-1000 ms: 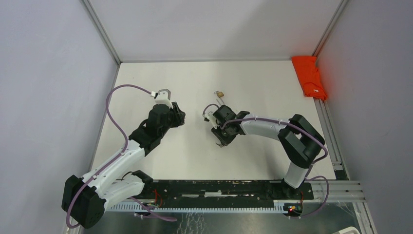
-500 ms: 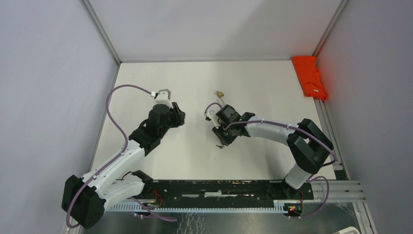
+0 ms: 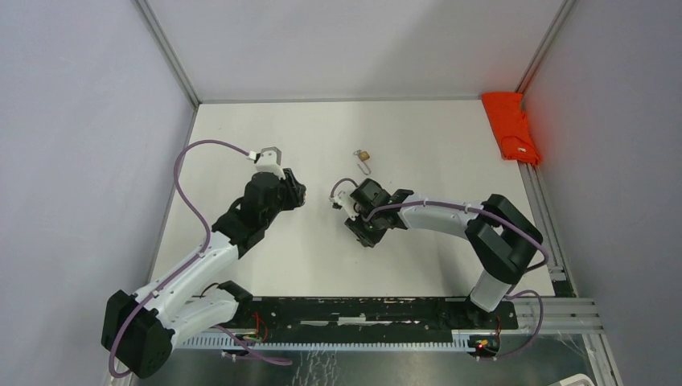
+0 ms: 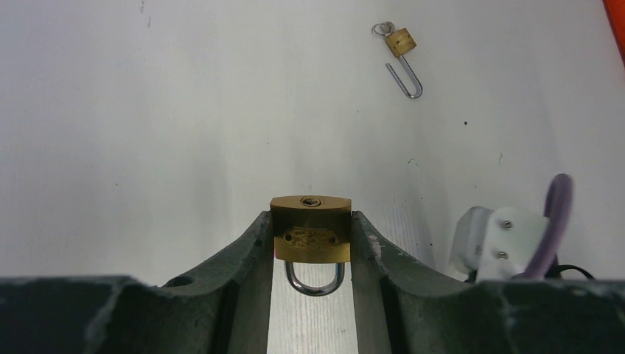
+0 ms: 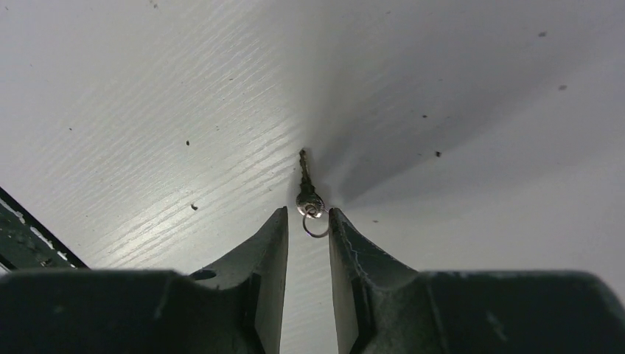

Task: Unlock with the key

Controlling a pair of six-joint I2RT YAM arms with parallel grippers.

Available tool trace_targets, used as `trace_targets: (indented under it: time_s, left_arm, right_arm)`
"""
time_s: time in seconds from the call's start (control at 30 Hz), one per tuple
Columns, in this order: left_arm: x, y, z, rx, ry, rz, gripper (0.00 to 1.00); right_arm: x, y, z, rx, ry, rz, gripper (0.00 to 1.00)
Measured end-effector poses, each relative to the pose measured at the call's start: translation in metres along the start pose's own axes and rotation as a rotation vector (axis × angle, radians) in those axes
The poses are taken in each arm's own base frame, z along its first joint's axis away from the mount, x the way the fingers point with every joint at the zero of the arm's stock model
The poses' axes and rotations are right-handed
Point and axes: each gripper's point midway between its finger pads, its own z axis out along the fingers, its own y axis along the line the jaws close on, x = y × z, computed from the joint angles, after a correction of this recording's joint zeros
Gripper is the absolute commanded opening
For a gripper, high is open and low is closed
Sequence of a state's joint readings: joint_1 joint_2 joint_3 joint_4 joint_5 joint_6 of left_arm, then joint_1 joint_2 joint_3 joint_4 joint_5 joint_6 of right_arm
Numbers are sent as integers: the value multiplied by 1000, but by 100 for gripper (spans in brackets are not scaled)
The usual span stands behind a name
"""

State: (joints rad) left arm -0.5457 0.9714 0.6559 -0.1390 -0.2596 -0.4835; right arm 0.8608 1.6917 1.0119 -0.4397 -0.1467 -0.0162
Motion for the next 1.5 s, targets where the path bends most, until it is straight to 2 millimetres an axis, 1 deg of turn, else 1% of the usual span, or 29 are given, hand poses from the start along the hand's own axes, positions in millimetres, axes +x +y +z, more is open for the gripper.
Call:
trace_targets:
  time_s: [0.1,0.3,0.6,0.77,0.87,0.9,0.97,1.03,1.37,1.4,1.5]
  left_arm:
    - [0,0,-1,0,-1,0,2]
    - [-1,0,-1,1,-4,-1,2]
    - [-2,0,-3,4,-10,-3,2]
    - [-2,0,-3,4,-10,-3,2]
    - [-2,0,-3,4,-10,-3,2]
    - [-2,0,-3,4,-10,-3,2]
    - [-2,0,-3,5,-10,-3,2]
    - [-2,0,-3,5,-10,-3,2]
    - [-2,0,-3,5,-10,-3,2]
    - [-2,0,-3,5,-10,-3,2]
    - [-2,0,-3,5,-10,-3,2]
  right_arm:
    - [7,3,9,-19,34,-7,32]
    - [0,2,13,-20,22,-16,32]
    - [0,2,13,-22,29,-18,30]
    - [1,2,14,-13,26,-26,21]
    - [2,2,14,-2,19,-34,20]
    - [2,3,15,0,17,-36,17]
    - [2,4,15,6,11,-43,7]
    - [0,5,14,12,4,-49,0]
    - [-1,6,14,42,-4,-53,0]
    - [1,5,13,48,-3,-52,7]
    - [6,5,10,54,7,-39,22]
